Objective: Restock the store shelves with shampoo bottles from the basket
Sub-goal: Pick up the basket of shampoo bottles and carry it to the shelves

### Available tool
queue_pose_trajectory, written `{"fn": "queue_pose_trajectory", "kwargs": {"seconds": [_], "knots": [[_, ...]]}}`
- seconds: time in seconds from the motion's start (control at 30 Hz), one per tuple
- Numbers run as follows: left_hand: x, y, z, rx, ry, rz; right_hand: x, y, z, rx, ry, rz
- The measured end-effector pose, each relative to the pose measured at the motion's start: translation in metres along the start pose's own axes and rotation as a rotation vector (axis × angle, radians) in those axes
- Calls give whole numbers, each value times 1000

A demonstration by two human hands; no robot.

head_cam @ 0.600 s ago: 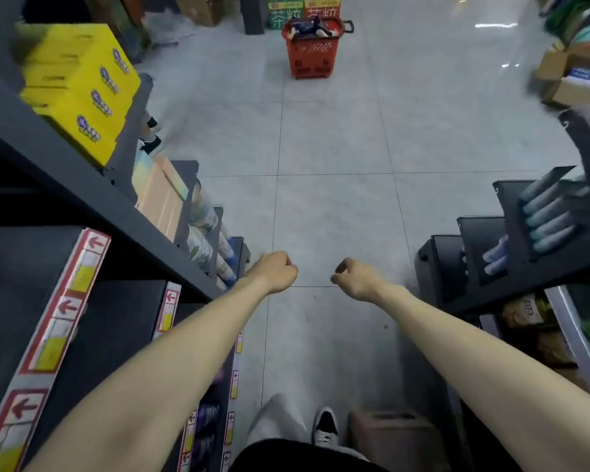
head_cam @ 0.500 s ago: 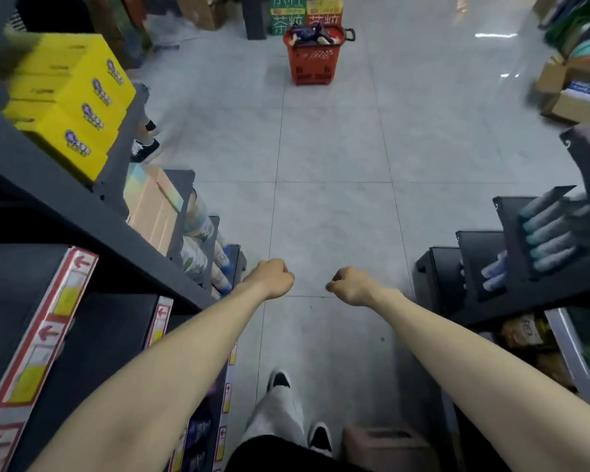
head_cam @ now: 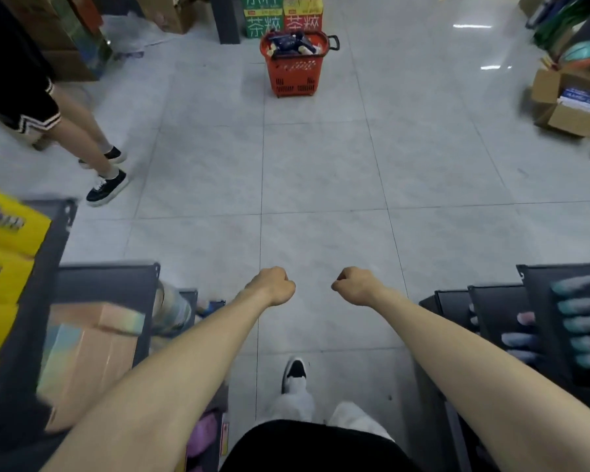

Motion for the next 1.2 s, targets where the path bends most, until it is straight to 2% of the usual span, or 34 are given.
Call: {"fn": "queue_pose_trajectory", "kwargs": {"seconds": [0.3, 0.57, 0.77, 1.2], "knots": [[66, -81, 142, -72, -24, -50, -37, -112, 135, -8, 29, -6], [144, -194, 278, -21, -110, -117, -74, -243, 278, -69, -10, -54], [203, -278, 367, 2, -97, -164, -117, -330, 359, -85, -18, -69], [239, -447, 614, -26, -57, -145, -245, -481, 584, -98, 21, -117]]}}
Point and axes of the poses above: each hand's wrist, its own z-axis towards the middle knuckle, its own y-axis out of the palm, x = y × z, the point moved 1 cm from there along z, towards the middle knuckle, and after that the axes turned 3 degrees about z, right-handed, at the moved point
